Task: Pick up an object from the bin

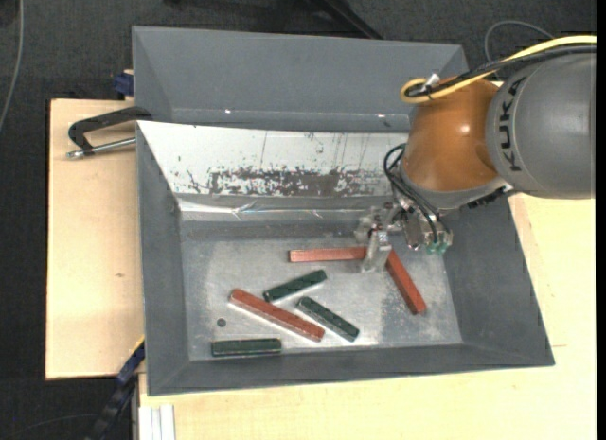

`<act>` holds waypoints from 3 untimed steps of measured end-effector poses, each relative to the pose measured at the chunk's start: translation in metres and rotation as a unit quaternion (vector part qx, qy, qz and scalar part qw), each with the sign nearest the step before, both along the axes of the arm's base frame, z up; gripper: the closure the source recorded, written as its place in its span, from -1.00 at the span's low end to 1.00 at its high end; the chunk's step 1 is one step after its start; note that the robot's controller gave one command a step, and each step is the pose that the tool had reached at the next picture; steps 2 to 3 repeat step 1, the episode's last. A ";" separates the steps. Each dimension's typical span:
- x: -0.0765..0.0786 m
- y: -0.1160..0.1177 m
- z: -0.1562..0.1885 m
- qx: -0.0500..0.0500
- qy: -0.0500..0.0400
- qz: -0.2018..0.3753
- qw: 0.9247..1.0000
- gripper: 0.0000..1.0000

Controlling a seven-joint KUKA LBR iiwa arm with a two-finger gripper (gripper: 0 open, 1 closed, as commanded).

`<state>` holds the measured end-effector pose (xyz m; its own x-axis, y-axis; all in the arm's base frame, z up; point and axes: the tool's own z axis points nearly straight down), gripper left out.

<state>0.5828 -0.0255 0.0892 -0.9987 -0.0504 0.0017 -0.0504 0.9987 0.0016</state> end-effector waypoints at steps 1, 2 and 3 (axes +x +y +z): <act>0.002 0.000 0.017 0.000 -0.003 0.000 1.000 1.00; 0.002 0.000 0.017 0.000 -0.003 0.000 1.000 1.00; 0.002 0.000 0.017 0.000 -0.003 0.000 1.000 1.00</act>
Offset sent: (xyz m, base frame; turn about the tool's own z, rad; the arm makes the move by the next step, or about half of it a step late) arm 0.0002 0.0001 0.0873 0.0000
